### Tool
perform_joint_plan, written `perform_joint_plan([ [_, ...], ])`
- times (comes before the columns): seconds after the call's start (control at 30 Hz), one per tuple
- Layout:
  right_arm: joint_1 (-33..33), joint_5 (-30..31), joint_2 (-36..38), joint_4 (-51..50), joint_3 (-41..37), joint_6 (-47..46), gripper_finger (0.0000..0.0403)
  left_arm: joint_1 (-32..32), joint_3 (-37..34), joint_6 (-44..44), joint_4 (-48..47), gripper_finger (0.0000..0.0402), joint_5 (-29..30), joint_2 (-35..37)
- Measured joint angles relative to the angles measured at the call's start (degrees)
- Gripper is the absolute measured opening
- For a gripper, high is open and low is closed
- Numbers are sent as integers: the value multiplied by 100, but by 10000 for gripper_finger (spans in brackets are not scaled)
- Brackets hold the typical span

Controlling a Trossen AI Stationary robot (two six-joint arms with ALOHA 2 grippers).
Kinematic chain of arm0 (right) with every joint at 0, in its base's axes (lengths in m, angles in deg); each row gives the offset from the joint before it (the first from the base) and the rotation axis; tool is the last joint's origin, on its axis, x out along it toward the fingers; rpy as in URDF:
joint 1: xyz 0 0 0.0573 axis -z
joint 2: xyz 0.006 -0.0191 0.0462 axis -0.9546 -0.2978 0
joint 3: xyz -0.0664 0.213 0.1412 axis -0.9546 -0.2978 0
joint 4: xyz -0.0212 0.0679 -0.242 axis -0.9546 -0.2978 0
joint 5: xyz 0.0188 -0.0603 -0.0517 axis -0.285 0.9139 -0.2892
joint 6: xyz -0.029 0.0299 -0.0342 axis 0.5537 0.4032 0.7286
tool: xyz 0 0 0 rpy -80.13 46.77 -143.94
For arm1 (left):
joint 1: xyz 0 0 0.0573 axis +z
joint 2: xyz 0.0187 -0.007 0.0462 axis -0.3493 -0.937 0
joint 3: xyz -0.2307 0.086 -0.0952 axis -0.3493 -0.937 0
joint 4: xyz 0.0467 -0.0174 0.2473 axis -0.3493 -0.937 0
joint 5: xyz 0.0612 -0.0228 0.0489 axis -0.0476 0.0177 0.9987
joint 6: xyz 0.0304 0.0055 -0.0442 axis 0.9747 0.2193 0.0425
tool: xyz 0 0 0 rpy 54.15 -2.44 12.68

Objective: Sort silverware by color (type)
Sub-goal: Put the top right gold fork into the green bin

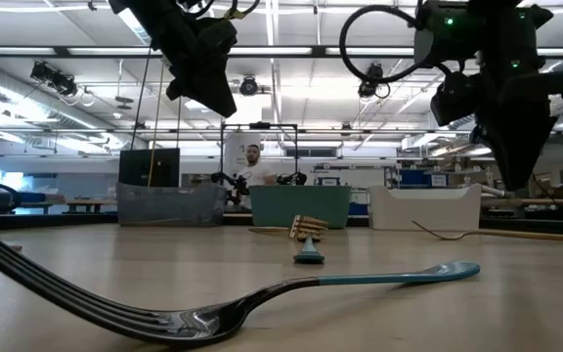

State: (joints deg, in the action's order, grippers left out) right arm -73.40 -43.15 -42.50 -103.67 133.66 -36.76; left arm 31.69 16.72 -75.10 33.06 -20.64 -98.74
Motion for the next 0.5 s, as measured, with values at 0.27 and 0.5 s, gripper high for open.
perform_joint_plan([
  [0.27, -255, 426, 0, 187, -35, -199, 107, 4, -1, -148, 4, 91, 0, 0],
  [0.5, -257, 422, 0, 236, -35, -86, 106, 4, -1, -299, 11, 91, -2, 0],
])
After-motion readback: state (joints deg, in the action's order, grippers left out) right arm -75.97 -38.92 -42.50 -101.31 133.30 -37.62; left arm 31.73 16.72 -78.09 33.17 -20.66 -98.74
